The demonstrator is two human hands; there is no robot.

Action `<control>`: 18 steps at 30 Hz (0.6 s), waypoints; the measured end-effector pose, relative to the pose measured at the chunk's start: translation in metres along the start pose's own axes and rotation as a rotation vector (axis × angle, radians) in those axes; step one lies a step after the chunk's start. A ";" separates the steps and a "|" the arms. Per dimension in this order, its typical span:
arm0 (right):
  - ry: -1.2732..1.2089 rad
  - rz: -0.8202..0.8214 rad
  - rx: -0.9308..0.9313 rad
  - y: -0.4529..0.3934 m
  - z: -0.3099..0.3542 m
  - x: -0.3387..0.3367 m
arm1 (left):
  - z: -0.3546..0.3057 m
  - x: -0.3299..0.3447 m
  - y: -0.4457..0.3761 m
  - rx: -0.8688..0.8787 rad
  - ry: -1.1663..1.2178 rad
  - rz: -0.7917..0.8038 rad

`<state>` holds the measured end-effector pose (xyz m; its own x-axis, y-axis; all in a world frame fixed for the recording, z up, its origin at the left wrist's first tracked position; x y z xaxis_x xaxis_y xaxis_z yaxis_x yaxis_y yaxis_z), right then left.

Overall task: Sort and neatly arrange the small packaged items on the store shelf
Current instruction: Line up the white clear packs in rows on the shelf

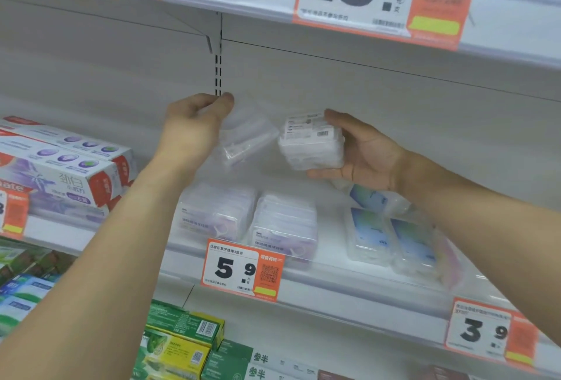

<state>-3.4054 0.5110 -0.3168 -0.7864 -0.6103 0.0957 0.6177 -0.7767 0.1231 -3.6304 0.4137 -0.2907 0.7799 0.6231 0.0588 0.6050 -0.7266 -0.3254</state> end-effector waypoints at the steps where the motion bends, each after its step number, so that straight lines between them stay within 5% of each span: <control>1: 0.033 -0.010 0.015 0.000 -0.001 -0.001 | 0.000 -0.001 0.000 0.008 -0.015 -0.013; 5: 0.192 -0.240 -0.004 -0.006 -0.003 -0.024 | 0.000 -0.002 -0.002 0.044 -0.123 -0.028; 9: 0.717 -0.500 -0.045 -0.012 0.003 -0.034 | 0.002 0.006 -0.002 0.078 -0.214 0.002; 14: 0.959 -0.193 0.232 -0.016 -0.021 -0.007 | 0.001 0.015 0.000 0.128 -0.267 0.037; 18: 1.149 0.032 0.194 -0.018 -0.012 0.003 | 0.002 0.014 -0.002 0.132 -0.278 0.037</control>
<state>-3.4184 0.5211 -0.3310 -0.2456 -0.4879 -0.8376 0.5486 -0.7824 0.2948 -3.6208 0.4246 -0.2916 0.7168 0.6651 -0.2096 0.5368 -0.7181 -0.4430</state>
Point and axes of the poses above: each hand's wrist, its own y-axis away from the middle knuckle, its own x-axis out of the palm, z = x × y, the point moved 9 cm from there along -y, towards the middle knuckle, and after that the axes turned 3 degrees about -z, right-handed, at the moved point
